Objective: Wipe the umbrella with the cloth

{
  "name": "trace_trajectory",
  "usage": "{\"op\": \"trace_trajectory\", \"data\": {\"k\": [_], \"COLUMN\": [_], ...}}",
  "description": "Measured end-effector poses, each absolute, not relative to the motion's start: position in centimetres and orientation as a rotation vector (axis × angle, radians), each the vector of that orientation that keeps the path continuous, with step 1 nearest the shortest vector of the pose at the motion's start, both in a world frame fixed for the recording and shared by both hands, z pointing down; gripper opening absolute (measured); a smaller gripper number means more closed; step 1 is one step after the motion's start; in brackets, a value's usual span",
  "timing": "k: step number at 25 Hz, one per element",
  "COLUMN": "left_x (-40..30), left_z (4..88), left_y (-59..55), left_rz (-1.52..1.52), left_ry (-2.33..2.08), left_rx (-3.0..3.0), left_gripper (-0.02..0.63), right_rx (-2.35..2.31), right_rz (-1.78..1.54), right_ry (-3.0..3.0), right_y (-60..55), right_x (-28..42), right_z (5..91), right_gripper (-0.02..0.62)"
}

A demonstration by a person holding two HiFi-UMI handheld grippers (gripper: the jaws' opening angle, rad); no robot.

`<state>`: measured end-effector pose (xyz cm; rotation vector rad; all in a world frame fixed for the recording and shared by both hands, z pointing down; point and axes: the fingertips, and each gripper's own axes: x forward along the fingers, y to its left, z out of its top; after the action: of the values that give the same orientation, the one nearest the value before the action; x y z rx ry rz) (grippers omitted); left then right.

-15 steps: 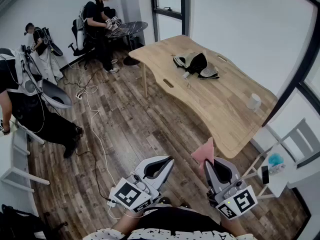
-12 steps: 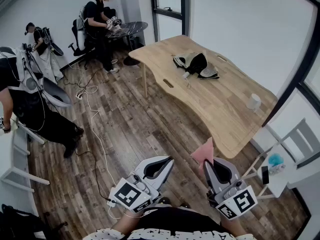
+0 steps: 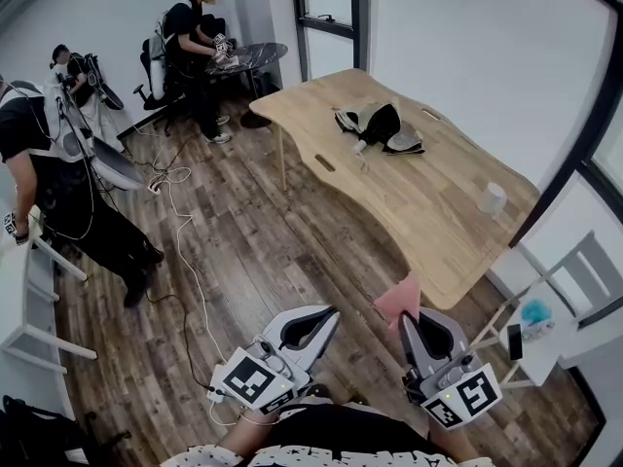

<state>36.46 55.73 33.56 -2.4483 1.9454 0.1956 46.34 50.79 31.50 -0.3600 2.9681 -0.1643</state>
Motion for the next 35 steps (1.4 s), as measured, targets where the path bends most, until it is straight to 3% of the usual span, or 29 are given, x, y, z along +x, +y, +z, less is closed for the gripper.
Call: {"op": "trace_trajectory", "data": {"k": [17, 27, 35], "left_x": [39.2, 33.3, 24.2], "left_z": [35.4, 36.0, 35.2], "left_y": [53.5, 50.2, 45.4], "left_rz": [0.166, 0.220, 0.234], "left_ry": [2.008, 2.017, 1.923], "left_rx": [-2.459, -2.441, -2.479], "left_gripper": [-0.003, -0.003, -0.003], "right_rx": [-0.403, -0.404, -0.458], "right_rz": [-0.247, -0.214, -0.184], "right_ry": [2.947, 2.964, 2.950], "right_y": [46.8, 43.9, 40.4], "right_x": [50.5, 45.2, 36.1], "right_z": [33.3, 33.4, 32.1], "right_gripper": [0.041, 0.041, 0.041]}}
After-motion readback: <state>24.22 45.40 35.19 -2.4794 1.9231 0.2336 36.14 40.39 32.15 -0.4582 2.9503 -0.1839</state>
